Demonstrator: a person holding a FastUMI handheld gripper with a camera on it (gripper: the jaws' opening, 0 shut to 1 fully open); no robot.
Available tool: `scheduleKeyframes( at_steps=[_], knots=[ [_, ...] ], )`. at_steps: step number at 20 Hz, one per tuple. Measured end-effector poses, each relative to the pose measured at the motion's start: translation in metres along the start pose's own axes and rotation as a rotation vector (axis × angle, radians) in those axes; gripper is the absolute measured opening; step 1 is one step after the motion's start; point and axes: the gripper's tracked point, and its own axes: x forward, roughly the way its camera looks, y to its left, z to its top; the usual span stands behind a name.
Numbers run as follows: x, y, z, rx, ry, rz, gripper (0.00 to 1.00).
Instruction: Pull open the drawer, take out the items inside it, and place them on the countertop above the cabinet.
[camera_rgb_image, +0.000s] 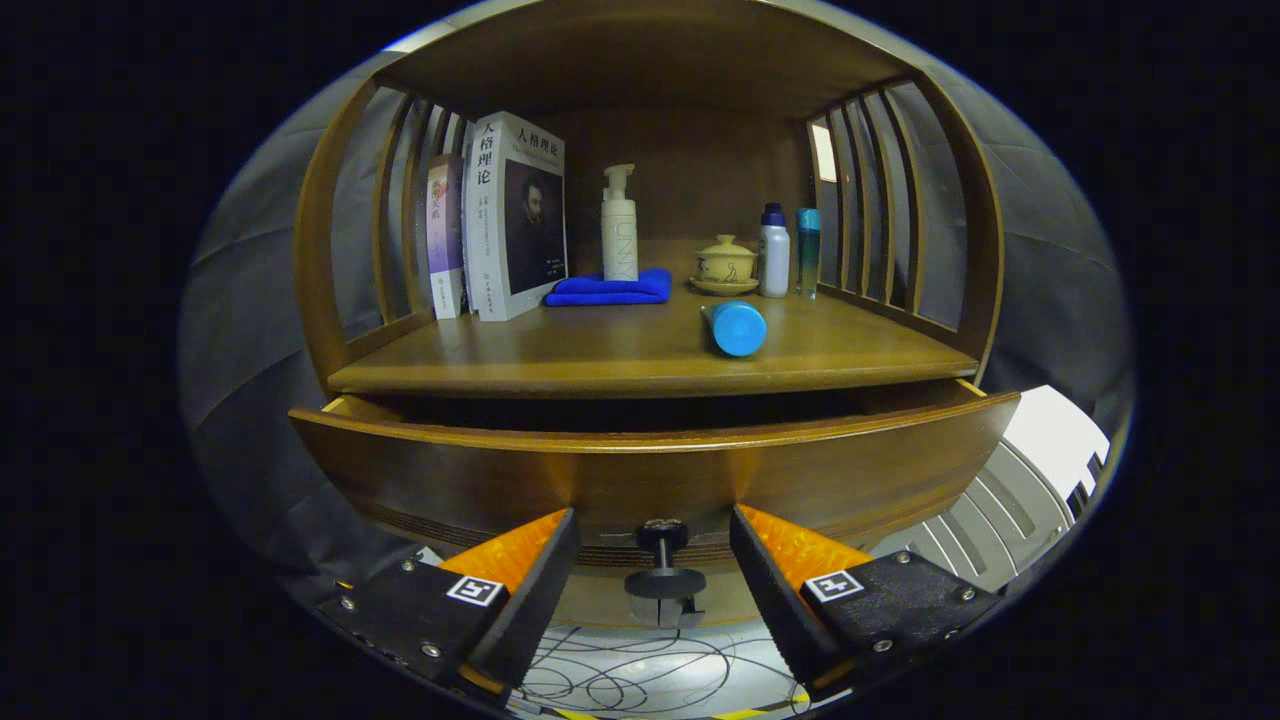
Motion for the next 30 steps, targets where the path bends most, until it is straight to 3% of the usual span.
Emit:
scheduleKeyframes(
  at_steps=[10, 13, 21, 30],
  knots=[
    [0.026, 0.0, 0.011, -0.03, -0.005, 0.0, 0.94],
    [0.013, 0.002, 0.049, -0.04, -0.081, 0.005, 0.95],
    [-0.079, -0.013, 0.152, -0.001, -0.239, -0.008, 0.95],
    [-0.198, -0.029, 0.176, -0.009, -0.296, -0.006, 0.95]
  ],
)
